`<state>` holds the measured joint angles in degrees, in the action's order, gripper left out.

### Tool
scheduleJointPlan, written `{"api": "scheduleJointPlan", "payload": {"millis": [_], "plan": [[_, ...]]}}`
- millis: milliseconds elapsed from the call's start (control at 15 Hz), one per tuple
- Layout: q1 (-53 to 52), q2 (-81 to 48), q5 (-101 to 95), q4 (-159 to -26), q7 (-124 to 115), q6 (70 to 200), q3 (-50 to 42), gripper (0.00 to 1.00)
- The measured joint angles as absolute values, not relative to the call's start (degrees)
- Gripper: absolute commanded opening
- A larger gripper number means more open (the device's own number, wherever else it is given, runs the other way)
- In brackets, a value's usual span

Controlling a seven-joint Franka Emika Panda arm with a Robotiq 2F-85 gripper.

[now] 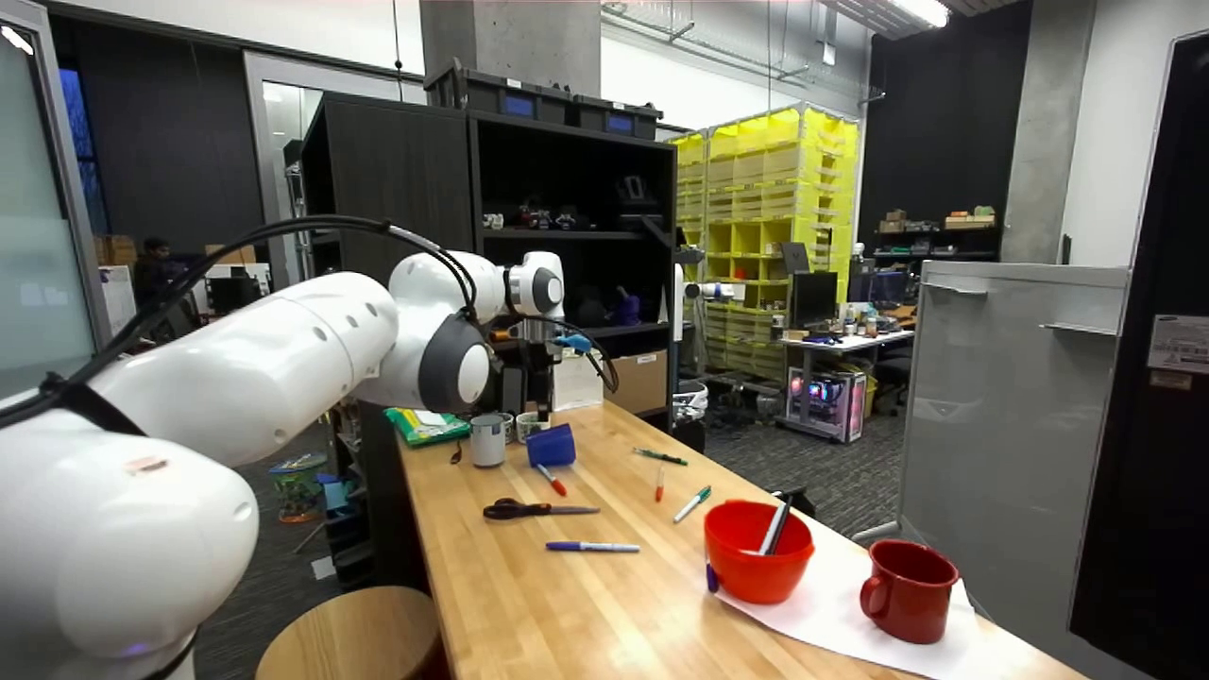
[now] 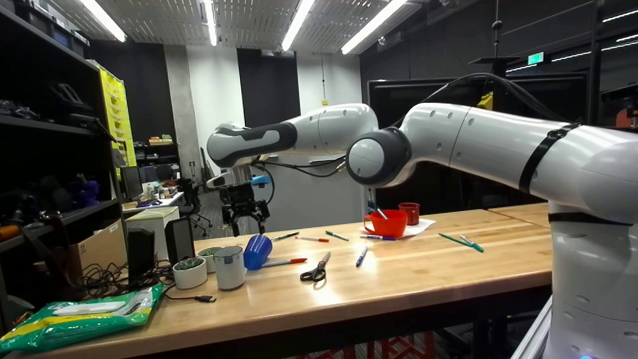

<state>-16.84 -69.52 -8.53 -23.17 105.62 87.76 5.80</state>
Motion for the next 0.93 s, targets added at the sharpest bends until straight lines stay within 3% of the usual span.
{"api": "scheduleJointPlan", "payload": {"millis": [933], "plan": [[-16.61,-71.61,-6.21,-23.45,107.51,87.39,5.93,1.00]]}}
